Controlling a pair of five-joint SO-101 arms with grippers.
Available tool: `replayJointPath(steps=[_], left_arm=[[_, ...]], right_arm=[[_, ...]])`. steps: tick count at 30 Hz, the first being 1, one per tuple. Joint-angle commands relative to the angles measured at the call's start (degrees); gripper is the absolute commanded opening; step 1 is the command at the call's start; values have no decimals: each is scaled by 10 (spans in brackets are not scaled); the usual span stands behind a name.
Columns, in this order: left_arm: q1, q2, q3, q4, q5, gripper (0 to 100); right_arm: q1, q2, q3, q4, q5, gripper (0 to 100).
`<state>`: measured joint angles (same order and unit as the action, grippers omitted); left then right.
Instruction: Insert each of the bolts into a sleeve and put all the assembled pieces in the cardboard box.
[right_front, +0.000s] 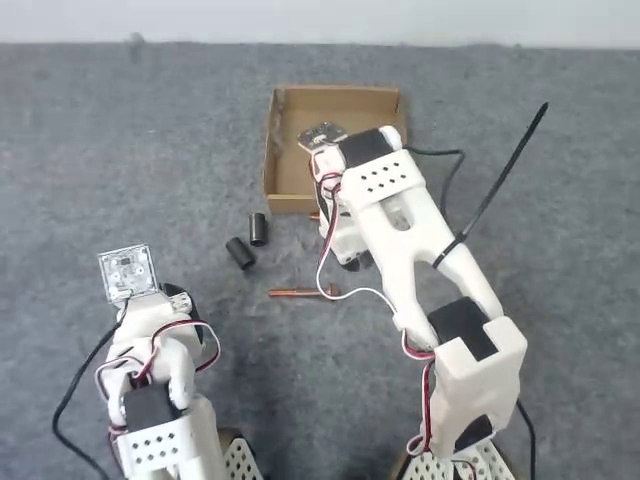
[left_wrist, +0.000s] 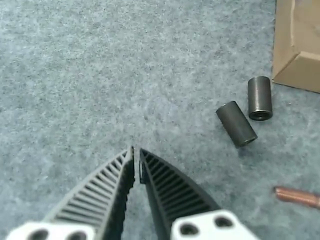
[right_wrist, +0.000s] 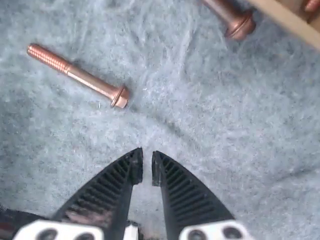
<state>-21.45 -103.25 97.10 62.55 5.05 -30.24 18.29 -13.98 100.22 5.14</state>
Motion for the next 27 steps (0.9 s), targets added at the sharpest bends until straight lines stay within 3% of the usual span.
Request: replayJointPath(steps=[1,12,20,27], left_arm=[[-5,-12,-6,0,-8,17],[-5,-12,-6,0,-8,17],[-5,-12,-6,0,-8,17],[-18,-12,-6,-8,-31,19]], right_arm=[[-8,-53,37,21,-6,6],[-14,-53,116,20,-7,6],[-73,-154,215,16,-7,6],[-103,-219,281,-73,-7,6]])
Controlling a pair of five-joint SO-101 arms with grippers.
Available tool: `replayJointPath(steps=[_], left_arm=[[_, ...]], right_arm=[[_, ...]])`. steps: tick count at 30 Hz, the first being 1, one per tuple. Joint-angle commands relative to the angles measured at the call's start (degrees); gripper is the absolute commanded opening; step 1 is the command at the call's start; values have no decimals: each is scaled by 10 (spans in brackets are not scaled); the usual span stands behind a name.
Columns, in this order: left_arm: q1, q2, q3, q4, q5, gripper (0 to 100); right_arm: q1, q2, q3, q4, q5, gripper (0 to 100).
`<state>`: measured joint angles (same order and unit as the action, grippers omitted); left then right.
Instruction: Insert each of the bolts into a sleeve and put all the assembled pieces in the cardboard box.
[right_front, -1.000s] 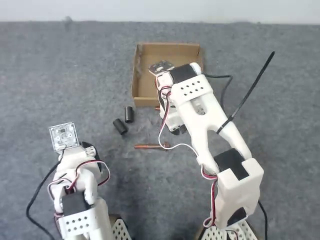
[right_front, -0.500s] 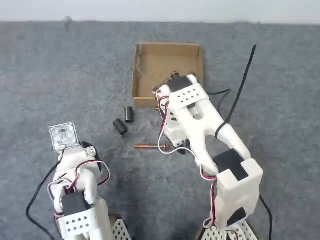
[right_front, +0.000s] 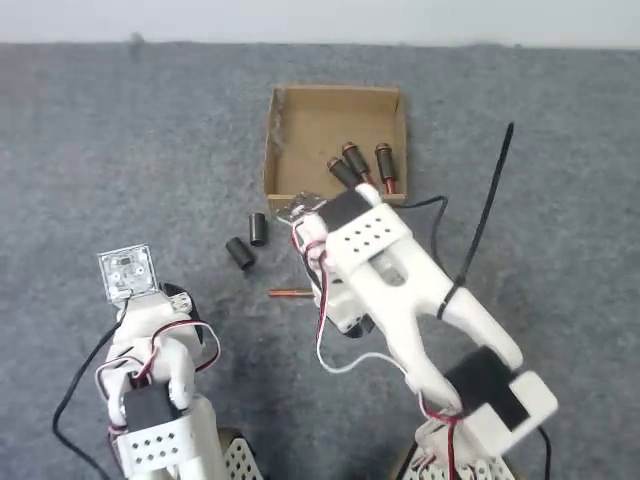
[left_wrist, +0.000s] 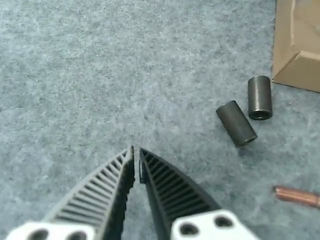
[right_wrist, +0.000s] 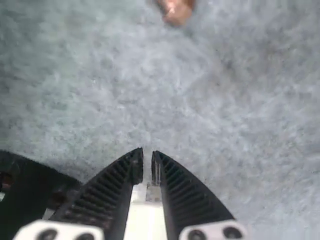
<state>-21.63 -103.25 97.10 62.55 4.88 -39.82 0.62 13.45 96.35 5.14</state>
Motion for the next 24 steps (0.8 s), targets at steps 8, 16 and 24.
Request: replayJointPath(steps=[8,16,24], left_arm=[[-120,-12,-6,-81,-69,21],[-123,-12,-15,-66,-70,54],[-120,-11,-17,-66,-70,51]], right_arm=[[-8,-41,11,-173,-7,6],[-34,21,9,-319,-11,6],[-67,107,-47,-343,-89,6]])
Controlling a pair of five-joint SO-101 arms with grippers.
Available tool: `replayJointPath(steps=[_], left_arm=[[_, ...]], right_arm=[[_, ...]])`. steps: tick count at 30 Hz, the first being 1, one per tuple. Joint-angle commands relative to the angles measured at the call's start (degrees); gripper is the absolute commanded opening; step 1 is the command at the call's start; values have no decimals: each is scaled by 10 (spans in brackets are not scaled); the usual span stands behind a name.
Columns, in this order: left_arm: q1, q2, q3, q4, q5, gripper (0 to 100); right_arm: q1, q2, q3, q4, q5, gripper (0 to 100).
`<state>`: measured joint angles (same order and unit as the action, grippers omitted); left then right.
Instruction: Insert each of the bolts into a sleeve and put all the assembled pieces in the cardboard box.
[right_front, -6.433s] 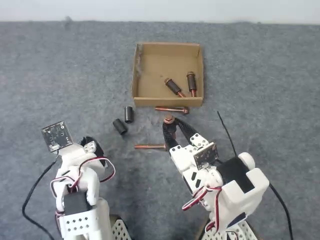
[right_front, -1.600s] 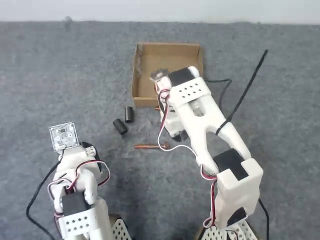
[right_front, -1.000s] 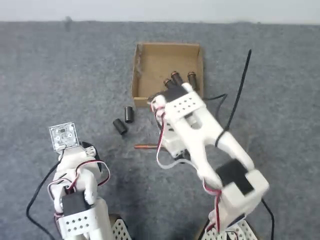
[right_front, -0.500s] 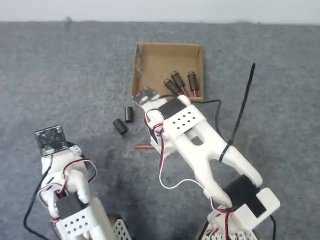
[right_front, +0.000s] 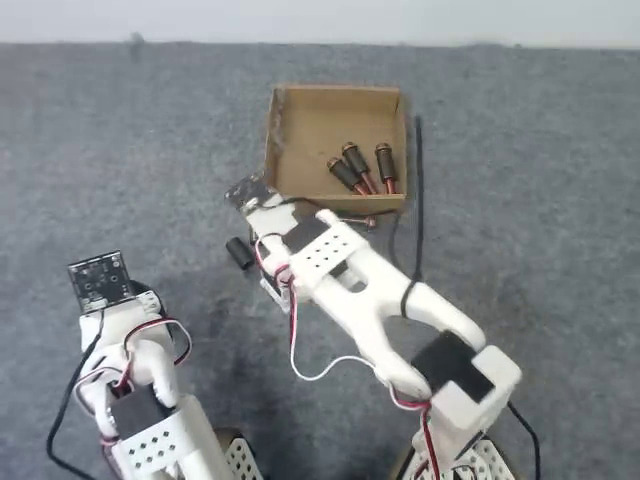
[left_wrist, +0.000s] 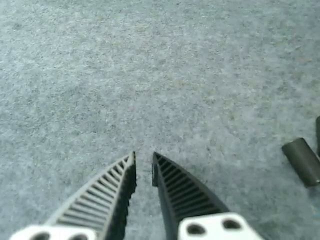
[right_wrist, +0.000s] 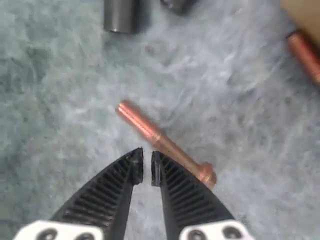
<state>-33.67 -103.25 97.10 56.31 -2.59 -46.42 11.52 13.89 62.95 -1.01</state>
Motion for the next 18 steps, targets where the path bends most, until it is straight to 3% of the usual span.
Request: replayJointPath(steps=[1,10,18], left_arm=[[1,-11,-17,-4,4,51],[24,48,-35,-18,4,51],[24,306,-94,-162,24,51]], right_arm=[[-1,2,-61,-10,-37,6],[-3,30,-142,-6,-63,6],[-2,58,-192,-11,-64,6]])
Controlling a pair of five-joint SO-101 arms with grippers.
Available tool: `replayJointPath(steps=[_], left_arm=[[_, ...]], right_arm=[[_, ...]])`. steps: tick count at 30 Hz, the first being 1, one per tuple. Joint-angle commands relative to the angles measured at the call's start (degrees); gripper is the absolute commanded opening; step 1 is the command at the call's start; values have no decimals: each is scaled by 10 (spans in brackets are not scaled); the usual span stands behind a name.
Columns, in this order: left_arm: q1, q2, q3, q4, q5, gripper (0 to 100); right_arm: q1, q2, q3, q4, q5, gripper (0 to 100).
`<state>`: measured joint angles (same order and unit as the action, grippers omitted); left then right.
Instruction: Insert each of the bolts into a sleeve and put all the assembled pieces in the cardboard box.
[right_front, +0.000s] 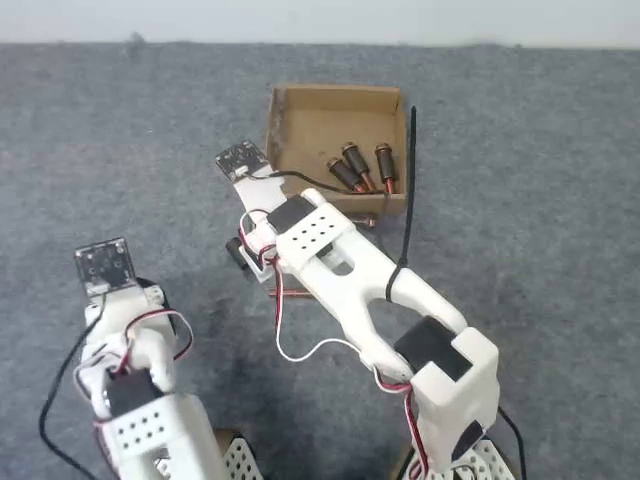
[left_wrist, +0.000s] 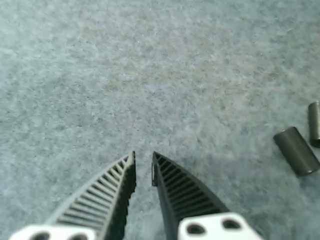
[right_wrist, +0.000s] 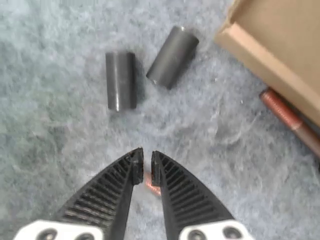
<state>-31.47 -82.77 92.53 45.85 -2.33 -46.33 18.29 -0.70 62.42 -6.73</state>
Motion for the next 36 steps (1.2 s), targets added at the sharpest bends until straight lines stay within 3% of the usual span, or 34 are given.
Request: replayJointPath(steps=[1,6,14,28,33,36], left_arm=[[2,134,-57,-78,25,52],[3,294,-117,-150,48,52],[24,483,-234,-156,59,52],[45,539,-277,-157,59,55],[45,539,-277,-157,59,55],[45,539,-277,-157,59,55]], right_arm=[[-3,-8,-55,-6,-7,6],[-2,15,-108,-6,-36,6],[11,81,-190,-1,-89,6],[35,177,-309,-5,-107,7],[36,217,-345,-1,-107,118],[35,226,-348,-4,-107,128]])
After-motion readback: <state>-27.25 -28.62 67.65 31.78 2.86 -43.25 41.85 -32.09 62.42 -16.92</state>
